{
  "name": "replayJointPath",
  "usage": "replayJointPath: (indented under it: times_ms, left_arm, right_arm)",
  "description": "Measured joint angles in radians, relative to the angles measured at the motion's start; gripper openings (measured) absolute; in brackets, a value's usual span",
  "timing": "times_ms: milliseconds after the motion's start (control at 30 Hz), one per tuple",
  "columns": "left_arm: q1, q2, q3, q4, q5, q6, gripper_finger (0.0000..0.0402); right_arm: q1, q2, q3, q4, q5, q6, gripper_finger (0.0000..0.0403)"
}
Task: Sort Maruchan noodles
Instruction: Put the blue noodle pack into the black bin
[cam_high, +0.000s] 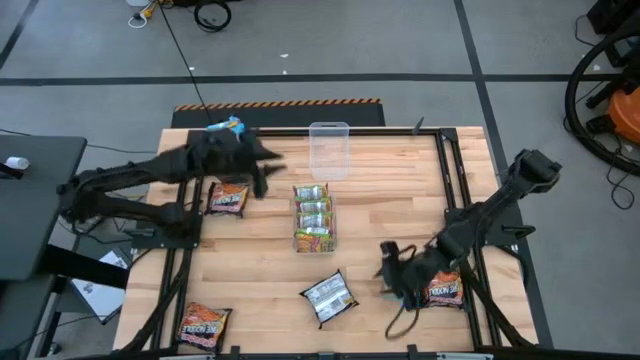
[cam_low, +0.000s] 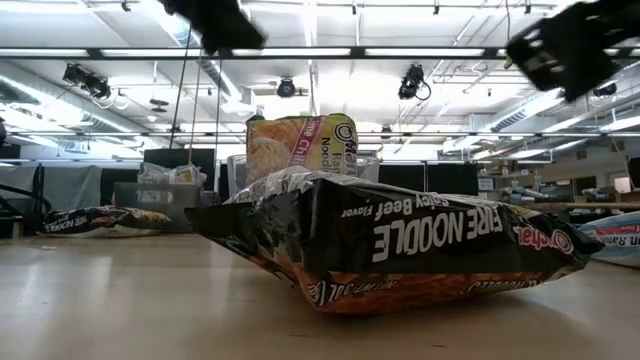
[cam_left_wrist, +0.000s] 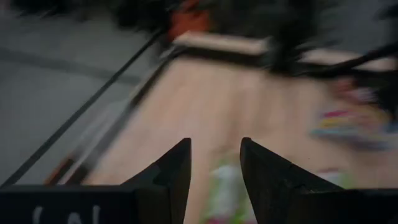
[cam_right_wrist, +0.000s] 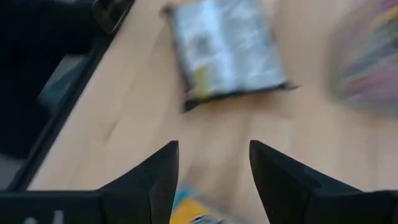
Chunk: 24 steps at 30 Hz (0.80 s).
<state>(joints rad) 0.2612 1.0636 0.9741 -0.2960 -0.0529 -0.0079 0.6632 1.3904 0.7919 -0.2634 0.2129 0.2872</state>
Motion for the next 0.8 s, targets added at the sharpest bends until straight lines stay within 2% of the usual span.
replayJointPath:
  times_ms: [100, 200, 367, 433, 500, 667, 800]
  left_arm:
    - [-0.161, 0.021, -0.003, 0.069, -0.029, 0.001, 0.0142]
    - [-0.311, 0.036, 0.000, 0.130, -0.036, 0.072, 0.0142]
    - [-0.488, 0.082, -0.004, 0.206, -0.128, 0.126, 0.0141]
    - [-0.531, 0.100, 0.002, 0.266, -0.164, 0.132, 0.0141]
    - [-0.562, 0.108, -0.001, 0.253, -0.195, 0.132, 0.0141]
    - [-0.605, 0.129, -0.002, 0.245, -0.226, 0.132, 0.0141]
    - [-0.615, 0.144, -0.002, 0.252, -0.229, 0.130, 0.0141]
  right_arm:
    - [0.061, 0.086, 0.077, -0.095, -0.023, 0.029, 0.0202]
    - [0.141, 0.167, 0.165, -0.248, -0.019, 0.034, 0.0201]
    - [0.259, 0.295, 0.286, -0.421, 0.102, 0.132, 0.0201]
    - [0.301, 0.344, 0.317, -0.501, 0.171, 0.211, 0.0201]
    - [0.329, 0.399, 0.335, -0.552, 0.216, 0.280, 0.0201]
    - [0.369, 0.517, 0.339, -0.584, 0.242, 0.373, 0.0200]
    - [0.368, 0.577, 0.370, -0.684, 0.308, 0.471, 0.0192]
